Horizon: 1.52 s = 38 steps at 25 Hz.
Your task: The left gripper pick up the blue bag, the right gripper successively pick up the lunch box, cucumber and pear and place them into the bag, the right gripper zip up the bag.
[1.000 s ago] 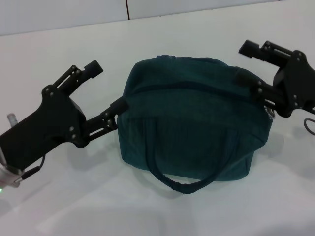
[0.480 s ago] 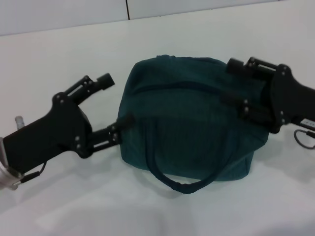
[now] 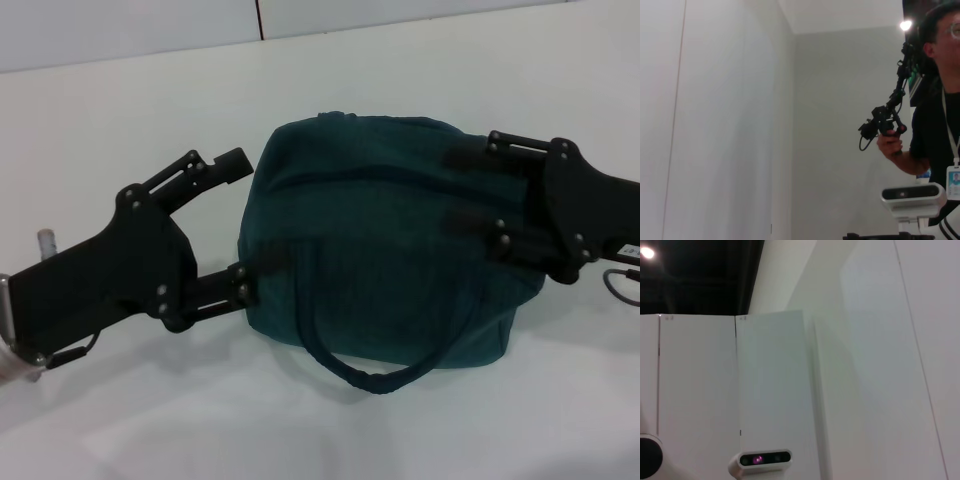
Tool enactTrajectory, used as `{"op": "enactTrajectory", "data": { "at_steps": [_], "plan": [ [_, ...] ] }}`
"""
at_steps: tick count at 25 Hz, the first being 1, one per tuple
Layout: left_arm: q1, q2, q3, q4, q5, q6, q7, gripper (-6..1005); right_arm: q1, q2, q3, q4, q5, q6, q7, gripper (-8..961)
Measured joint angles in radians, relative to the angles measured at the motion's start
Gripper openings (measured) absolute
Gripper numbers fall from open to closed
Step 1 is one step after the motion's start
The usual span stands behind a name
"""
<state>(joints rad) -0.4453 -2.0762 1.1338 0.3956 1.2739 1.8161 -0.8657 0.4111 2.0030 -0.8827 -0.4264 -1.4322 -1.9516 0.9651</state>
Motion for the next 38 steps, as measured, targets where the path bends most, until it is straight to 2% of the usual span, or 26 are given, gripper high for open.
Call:
{"op": "enactTrajectory", "data": {
  "at_steps": [5,11,20,28,38],
  "plan": [
    [0.006,0.004,0.002,0.0,0.001,0.017,-0.004,874,-0.007,-0.001,0.006,-0.014,0.003,-0.018,0.007,561],
    [0.01,-0.002,-0.003,0.001,0.0,0.04,0.001,872,-0.004,0.004,0.006,-0.015,0.006,-0.023,0.012,561],
    [0.01,0.001,-0.001,-0.007,0.006,0.029,0.001,872,0.005,-0.001,-0.002,-0.021,-0.002,-0.004,0.049,561],
    [0.04,0.003,0.001,-0.016,0.038,-0.012,0.003,872,0.008,-0.026,-0.009,-0.028,-0.039,0.019,0.071,561],
    [0.061,0.001,0.001,-0.026,0.059,-0.018,-0.002,872,0.0,-0.032,-0.01,-0.028,-0.056,0.03,0.073,561]
  ]
}}
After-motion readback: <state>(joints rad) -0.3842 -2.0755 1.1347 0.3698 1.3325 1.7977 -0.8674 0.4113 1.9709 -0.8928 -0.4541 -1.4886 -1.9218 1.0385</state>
